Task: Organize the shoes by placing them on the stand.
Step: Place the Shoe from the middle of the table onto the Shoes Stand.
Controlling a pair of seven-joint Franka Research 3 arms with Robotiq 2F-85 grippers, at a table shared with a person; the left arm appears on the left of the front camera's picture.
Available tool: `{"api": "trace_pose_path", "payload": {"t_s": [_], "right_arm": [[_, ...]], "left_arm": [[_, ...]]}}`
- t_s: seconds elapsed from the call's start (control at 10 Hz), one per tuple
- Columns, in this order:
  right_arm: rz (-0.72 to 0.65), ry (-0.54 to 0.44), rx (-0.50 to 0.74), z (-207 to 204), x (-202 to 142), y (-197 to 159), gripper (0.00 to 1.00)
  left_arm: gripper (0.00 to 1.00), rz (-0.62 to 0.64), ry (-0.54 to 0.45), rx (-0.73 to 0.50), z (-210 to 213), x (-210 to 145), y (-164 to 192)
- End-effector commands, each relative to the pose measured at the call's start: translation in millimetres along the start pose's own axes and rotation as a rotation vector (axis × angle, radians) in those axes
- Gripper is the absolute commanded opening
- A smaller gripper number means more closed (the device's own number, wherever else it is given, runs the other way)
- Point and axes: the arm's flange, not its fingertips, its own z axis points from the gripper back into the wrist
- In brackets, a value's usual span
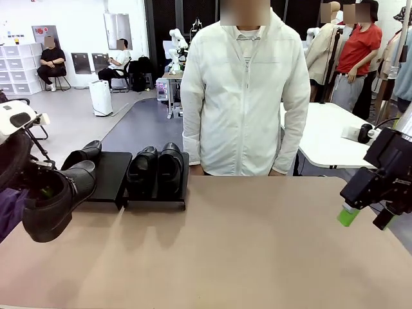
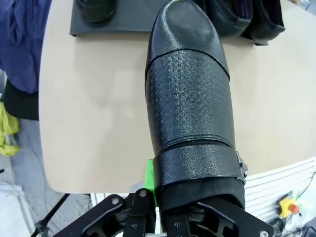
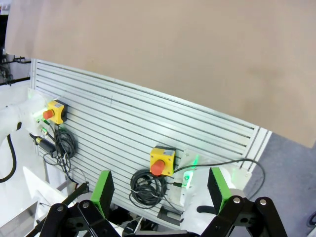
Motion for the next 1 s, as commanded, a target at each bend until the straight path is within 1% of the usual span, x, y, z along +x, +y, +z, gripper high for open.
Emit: {"api": "trace_pose_path", "payload": {"t_s": [0.0, 0.1, 0.3, 0.5, 0.6, 0.7, 0.8, 0.9], "right_arm": [[0.009, 0.008, 0.0, 4, 1, -1, 1.0], [0.009, 0.008, 0.0, 4, 1, -1, 1.0], [0.009, 0.008, 0.0, 4, 1, -1, 1.0], [0.009, 0.008, 0.0, 4, 1, -1, 1.0], [0.009, 0.008, 0.0, 4, 1, -1, 1.0], [0.009, 0.008, 0.0, 4, 1, -1, 1.0], [0.009, 0.008, 0.0, 4, 1, -1, 1.0], [0.009, 0.008, 0.0, 4, 1, -1, 1.0]], "left_arm": [[0.0, 0.008, 0.0, -0.002, 0, 0, 2], [0.0, 0.032, 0.033, -0.019, -2, 22, 3], [0.0, -0.041, 0.041, -0.07, -16, 84, -2], [0.0, 0.02, 0.025, -0.125, -48, 148, 2], [0.0, 0.028, 0.015, -0.131, -70, 176, 0], [0.0, 0.048, 0.025, -0.124, -88, 194, 2], [0.0, 0.083, -0.014, -0.086, -106, 207, 3], [0.0, 0.093, -0.056, -0.081, -123, 214, 3]]}}
